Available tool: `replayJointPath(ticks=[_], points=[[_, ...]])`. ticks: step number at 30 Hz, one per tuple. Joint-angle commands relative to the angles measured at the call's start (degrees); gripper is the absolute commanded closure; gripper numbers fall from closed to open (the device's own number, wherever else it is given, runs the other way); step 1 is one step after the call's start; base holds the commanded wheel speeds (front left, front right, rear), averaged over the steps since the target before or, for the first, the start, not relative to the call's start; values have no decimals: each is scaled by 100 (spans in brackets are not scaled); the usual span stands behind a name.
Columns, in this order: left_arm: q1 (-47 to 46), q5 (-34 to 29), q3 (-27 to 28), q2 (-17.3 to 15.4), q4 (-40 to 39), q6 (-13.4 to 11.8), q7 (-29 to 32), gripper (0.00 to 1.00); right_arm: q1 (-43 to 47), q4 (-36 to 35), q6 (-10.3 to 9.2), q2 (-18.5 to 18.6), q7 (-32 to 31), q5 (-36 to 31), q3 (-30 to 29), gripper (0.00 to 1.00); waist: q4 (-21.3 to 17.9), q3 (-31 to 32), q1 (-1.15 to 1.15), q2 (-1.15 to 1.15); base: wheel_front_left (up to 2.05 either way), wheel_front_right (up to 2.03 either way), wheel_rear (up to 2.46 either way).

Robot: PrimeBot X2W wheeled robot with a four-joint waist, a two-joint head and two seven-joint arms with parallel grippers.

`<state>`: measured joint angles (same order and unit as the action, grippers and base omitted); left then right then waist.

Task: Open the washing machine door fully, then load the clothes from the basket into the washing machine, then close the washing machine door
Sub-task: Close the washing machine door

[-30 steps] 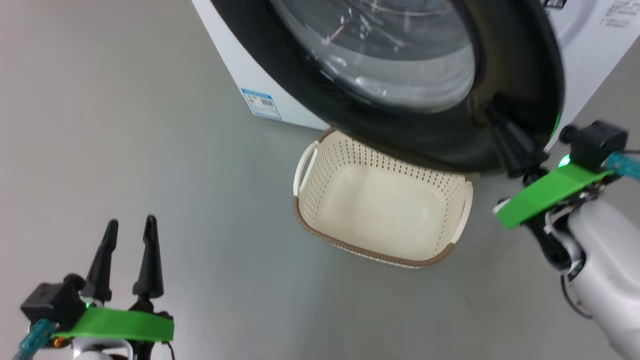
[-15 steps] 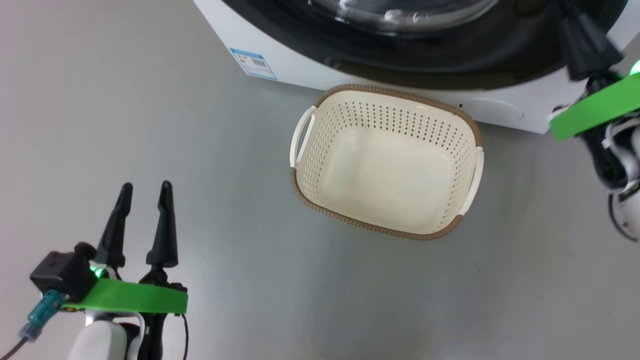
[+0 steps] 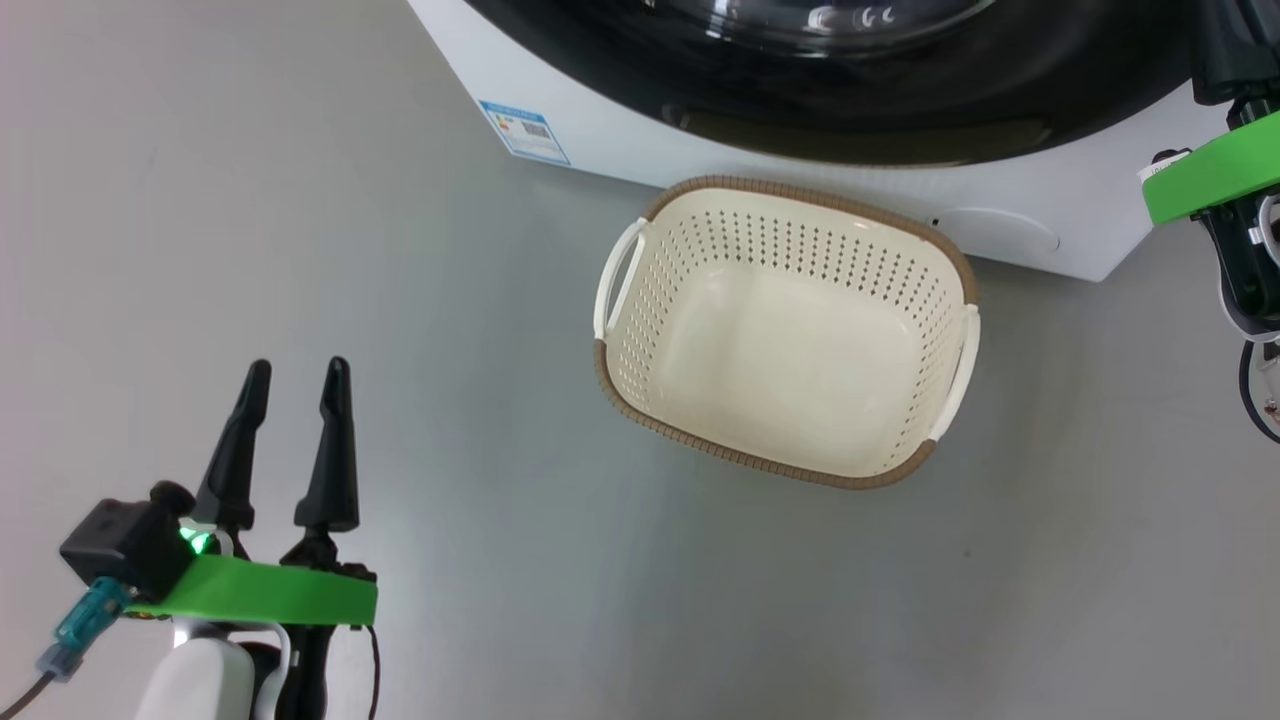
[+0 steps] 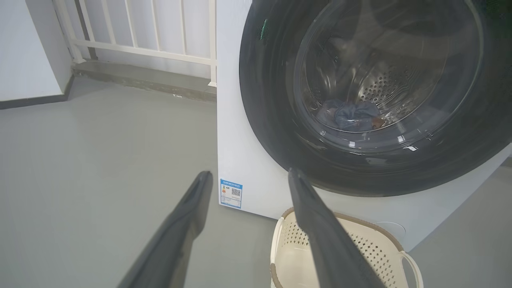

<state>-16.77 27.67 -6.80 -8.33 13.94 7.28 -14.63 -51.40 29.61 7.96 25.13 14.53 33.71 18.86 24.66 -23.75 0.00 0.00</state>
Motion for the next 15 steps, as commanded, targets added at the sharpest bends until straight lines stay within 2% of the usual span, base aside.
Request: replayJointPath(ticks=[1, 12, 13, 15], points=[[-59, 11, 223, -189, -75, 21, -37, 0, 77, -125, -47, -26, 47, -25, -5, 100, -11, 99, 0, 0, 0, 0, 0], [45, -1, 193, -310, -15, 21, -37, 0, 646, -422, -47, -147, 47, 222, 231, 100, -273, 575, 0, 0, 0, 0, 0], [61, -5, 189, -320, -11, 21, -37, 0, 722, -479, -47, -161, 47, 242, 259, 92, -319, 644, 0, 0, 0, 0, 0], [96, -12, 180, -343, 4, 21, -37, 0, 883, -603, -47, -189, 47, 285, 299, 41, -423, 788, 0, 0, 0, 0, 0]])
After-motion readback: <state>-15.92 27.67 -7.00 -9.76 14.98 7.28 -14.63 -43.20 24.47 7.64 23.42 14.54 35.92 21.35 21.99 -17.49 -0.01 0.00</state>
